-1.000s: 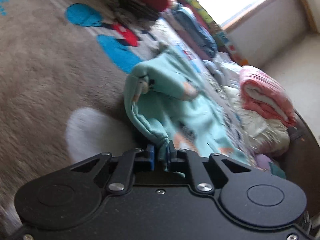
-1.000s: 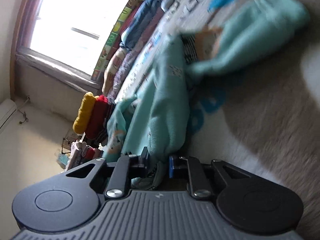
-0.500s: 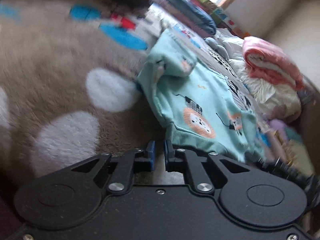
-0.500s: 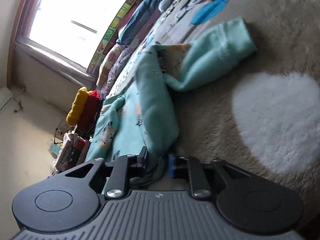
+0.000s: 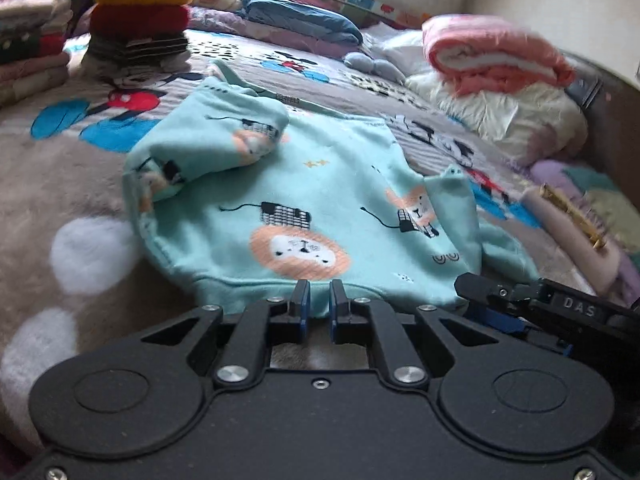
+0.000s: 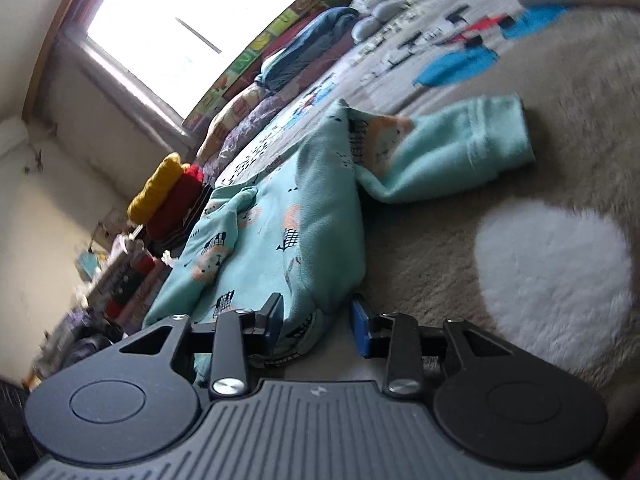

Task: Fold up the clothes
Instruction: 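Spread the sweatshirt flat on the bed with both grippers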

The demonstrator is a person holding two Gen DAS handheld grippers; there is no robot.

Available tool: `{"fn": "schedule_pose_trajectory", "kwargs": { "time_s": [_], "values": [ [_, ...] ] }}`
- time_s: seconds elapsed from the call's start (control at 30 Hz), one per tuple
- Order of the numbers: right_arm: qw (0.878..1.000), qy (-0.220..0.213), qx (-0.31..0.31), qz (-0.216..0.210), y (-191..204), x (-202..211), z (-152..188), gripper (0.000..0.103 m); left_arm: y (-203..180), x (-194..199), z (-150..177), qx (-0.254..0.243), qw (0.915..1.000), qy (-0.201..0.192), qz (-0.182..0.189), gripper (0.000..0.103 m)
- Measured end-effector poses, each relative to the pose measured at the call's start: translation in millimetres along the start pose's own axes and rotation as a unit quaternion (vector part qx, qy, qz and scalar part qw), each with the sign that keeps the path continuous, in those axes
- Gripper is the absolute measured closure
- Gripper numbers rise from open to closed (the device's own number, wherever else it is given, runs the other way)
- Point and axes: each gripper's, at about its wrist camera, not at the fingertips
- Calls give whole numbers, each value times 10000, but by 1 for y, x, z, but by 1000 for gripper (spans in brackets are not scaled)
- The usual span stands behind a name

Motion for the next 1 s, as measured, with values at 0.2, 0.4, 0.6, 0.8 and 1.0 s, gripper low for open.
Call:
{"fn": "schedule_pose_trajectory", "kwargs": {
  "time_s": [0.2,0.4,0.6,0.8,1.0],
  "values": [
    [9986,31,529,21,5,3,3,57,-21,-13,0,-392,9992,100,-64,98],
    [9974,67,720,47,3,2,5,57,-32,-29,11,-892,9958,65,-187,96],
    [9880,221,1503,289,16,-2,12,58,-40,-23,34,-1752,9837,-279,-284,96],
    [9995,-180,266,31,-8,26,-6,55,-12,1,19,-1078,9938,-286,-51,67],
    [9902,-791,-1109,318,-55,48,-24,55,4,21,-13,-1040,9907,-795,-379,52]
  ]
}}
Point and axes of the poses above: each gripper's, at about its wrist camera, not at the fingertips, and x roughly against the way its jaws point, y to its left, z to its underside, and after that the axes turned 4 degrees about -y, right-handed
